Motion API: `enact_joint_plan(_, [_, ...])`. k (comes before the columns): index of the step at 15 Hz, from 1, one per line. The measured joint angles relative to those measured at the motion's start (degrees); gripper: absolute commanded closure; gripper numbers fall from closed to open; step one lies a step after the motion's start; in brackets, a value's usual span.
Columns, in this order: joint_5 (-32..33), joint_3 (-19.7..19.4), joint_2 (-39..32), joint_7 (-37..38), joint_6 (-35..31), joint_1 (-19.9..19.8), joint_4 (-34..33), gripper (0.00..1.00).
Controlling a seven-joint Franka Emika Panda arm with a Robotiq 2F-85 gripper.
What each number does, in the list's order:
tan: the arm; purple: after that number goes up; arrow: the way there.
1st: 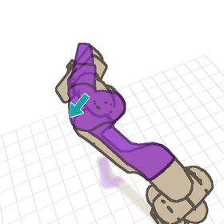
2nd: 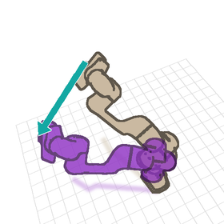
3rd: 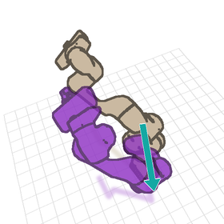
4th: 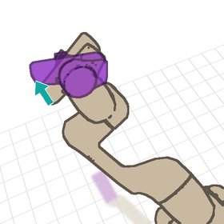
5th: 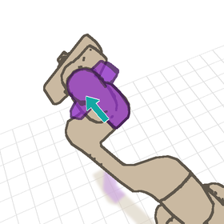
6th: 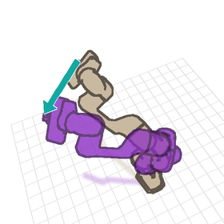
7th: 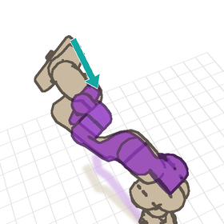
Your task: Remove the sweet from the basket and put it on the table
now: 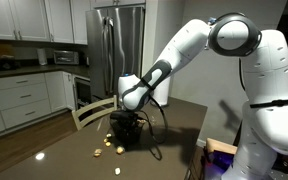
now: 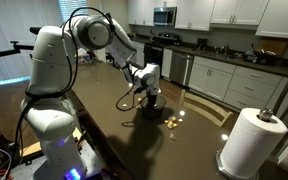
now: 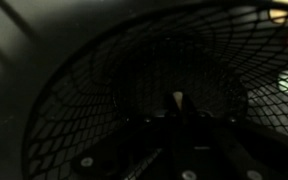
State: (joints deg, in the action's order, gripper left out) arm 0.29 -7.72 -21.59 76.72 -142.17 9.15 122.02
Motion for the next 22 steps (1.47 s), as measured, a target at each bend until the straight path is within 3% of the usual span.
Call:
enact_joint_plan(11, [11.6, 2.2, 12.5, 12.5, 11.1, 3.0, 0.7, 0.95])
enact_joint_plan(16, [12.0, 5.3, 16.1, 11.5, 11.9, 2.3, 0.4, 0.95])
enact_joint_plan(22, [12.0, 9.5, 15.4, 2.9, 11.8, 2.2, -1.6, 0.95])
